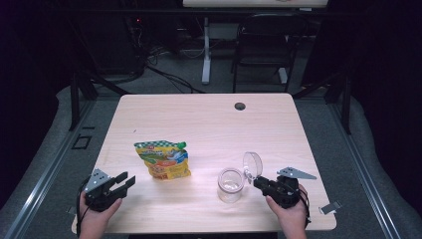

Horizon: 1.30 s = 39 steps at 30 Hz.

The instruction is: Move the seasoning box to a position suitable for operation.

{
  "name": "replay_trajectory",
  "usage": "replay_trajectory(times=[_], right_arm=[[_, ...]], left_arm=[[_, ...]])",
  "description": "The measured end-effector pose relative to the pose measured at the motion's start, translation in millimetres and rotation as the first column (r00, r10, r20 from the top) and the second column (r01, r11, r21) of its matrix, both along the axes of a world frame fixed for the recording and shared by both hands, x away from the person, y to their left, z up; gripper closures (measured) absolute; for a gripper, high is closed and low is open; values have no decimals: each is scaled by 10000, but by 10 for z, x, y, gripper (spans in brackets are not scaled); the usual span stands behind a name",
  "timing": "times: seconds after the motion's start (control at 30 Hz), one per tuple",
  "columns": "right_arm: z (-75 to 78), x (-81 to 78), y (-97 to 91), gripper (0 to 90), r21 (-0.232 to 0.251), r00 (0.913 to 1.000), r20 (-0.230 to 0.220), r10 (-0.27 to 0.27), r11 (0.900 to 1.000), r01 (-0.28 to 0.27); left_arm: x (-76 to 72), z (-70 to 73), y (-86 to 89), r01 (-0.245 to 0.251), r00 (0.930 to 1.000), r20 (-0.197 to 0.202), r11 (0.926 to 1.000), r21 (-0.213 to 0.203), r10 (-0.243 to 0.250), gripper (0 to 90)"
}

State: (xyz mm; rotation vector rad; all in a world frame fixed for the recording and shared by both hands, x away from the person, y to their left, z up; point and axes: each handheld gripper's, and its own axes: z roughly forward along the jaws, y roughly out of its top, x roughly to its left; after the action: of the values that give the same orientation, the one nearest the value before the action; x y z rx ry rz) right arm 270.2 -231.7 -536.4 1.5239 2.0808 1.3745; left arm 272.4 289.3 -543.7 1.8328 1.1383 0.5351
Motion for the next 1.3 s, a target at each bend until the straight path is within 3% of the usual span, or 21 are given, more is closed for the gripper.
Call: replay_trajectory(times=[0.13, 0.17, 0.3, 0.43, 0.6, 0.8, 0.93, 1.1, 1.3], right_arm=[[-43, 12, 50, 700, -251, 9998, -92, 162, 9995, -165], [-64, 22, 75, 699, -459, 9999, 55, 117, 9989, -114], [-127, 95, 134, 730, -408, 9997, -48, 258, 9988, -260], [-143, 146, 200, 788, -974, 9994, 125, 331, 9947, -318], [-159, 236, 190, 794, -881, 9985, 255, 480, 9951, -456], [-169, 339, 204, 797, -918, 9972, 411, 621, 9941, -581], [-184, 378, 198, 760, -714, 9981, 323, 518, 9962, -494], [-167, 328, 151, 678, -617, 9989, 188, 434, 9972, -422], [-145, 261, 73, 629, -433, 9987, 257, 441, 9981, -430]], left_arm=[[3, 0, -22, 113, 9999, 26, 9999, 99, -113, 614], [-3, 1, -22, 127, 9999, 0, 9998, 164, -127, 614], [-32, 4, -3, 29, 10000, -46, 9998, 204, -29, 614], [-76, 3, 26, -93, 10000, 17, 9997, 243, 93, 611], [-122, 4, 68, -229, 9997, 81, 9995, 215, 227, 601], [-103, -4, 49, 5, 10000, -33, 10000, 68, -4, 534], [-15, 45, -24, 253, 9996, -143, 9997, -66, -254, 502], [176, 105, -144, 1142, 9934, -96, 9929, -334, -1146, 465], [381, 93, -269, 1432, 9896, -63, 9880, -575, -1438, 432]])
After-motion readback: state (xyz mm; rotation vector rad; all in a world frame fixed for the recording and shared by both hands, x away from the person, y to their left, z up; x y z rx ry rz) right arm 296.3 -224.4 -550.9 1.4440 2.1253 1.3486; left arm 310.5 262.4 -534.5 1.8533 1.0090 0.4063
